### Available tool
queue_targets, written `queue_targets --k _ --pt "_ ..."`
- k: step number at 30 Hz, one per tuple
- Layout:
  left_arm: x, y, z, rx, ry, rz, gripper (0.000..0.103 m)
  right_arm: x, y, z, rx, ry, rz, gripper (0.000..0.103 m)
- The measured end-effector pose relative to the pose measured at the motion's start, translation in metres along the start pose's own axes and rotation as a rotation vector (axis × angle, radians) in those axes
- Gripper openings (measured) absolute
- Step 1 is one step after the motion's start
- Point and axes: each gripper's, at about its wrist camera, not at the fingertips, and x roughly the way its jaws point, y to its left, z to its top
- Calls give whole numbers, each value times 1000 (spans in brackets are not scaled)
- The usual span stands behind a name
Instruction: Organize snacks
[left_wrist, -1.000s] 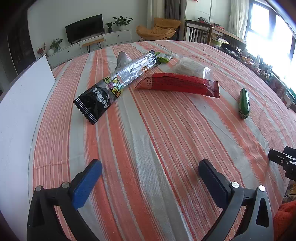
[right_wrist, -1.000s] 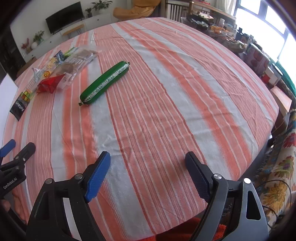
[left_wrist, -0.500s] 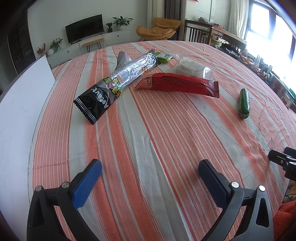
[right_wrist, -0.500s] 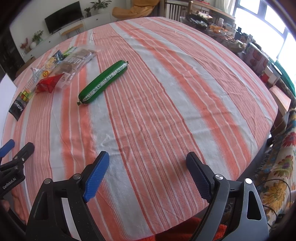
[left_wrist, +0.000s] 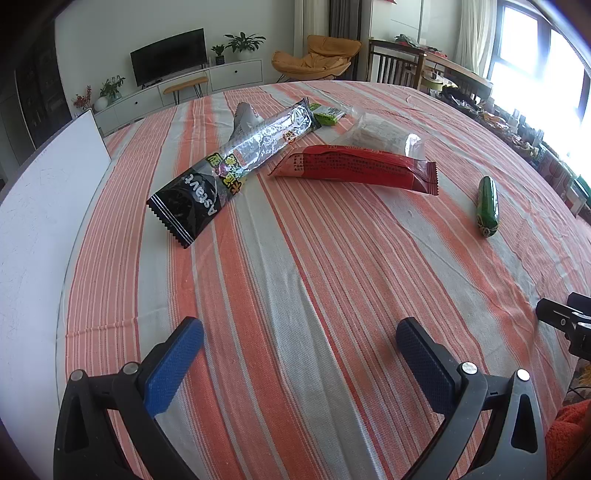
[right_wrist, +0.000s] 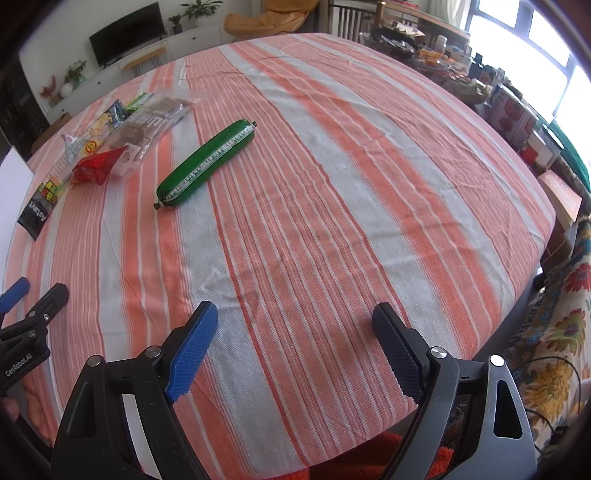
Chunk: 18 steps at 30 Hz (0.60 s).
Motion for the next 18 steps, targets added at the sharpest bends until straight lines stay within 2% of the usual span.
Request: queue_targets --k 18 --pt "0 0 0 0 0 0 103 1 0 0 11 13 1 89"
